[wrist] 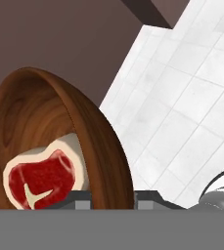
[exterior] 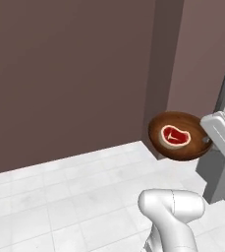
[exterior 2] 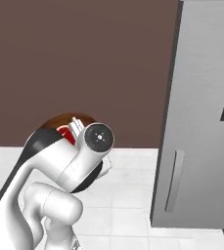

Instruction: Place one of the steaks on the plate and the other in the bowl. Then place the bowl in the fridge.

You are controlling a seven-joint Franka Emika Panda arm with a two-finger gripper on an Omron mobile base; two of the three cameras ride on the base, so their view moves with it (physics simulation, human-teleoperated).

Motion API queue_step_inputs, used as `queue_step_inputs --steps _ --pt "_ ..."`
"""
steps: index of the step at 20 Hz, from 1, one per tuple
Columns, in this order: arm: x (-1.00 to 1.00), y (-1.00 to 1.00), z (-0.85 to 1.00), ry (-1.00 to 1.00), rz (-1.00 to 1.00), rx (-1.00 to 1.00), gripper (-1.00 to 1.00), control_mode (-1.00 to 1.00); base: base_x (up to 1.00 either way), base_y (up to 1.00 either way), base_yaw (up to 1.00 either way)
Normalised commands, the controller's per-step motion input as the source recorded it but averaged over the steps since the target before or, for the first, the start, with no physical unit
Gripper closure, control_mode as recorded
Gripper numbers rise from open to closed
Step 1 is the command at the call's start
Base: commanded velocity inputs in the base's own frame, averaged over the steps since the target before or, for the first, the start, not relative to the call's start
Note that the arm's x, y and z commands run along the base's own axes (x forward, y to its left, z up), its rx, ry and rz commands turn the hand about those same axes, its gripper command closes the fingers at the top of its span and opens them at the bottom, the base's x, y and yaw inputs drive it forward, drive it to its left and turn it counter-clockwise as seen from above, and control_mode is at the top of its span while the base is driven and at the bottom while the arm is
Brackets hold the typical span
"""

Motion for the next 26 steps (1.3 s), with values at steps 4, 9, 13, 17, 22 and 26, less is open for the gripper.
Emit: queue_step_inputs --steps 4,9,13,17,22,26 --pt "0.00 0.00 0.00 0.00 0.00 0.00 1.00 1.00 1.00 0.89 -0.21" --pt "0.00 0.00 0.00 0.00 0.00 0.00 1.00 1.00 1.00 0.99 0.05" --pt "0.00 0.00 0.00 0.00 0.00 0.00 1.00 1.00 1.00 0.75 0.36" --pt "0.00 0.00 0.00 0.00 0.00 0.00 1.00 1.00 1.00 0.57 0.47" --pt "0.00 0.00 0.00 0.00 0.00 0.00 1.00 1.00 1.00 0.35 0.33" --pt "0.00 0.00 0.00 0.00 0.00 0.00 1.00 1.00 0.85 -0.02 -0.06"
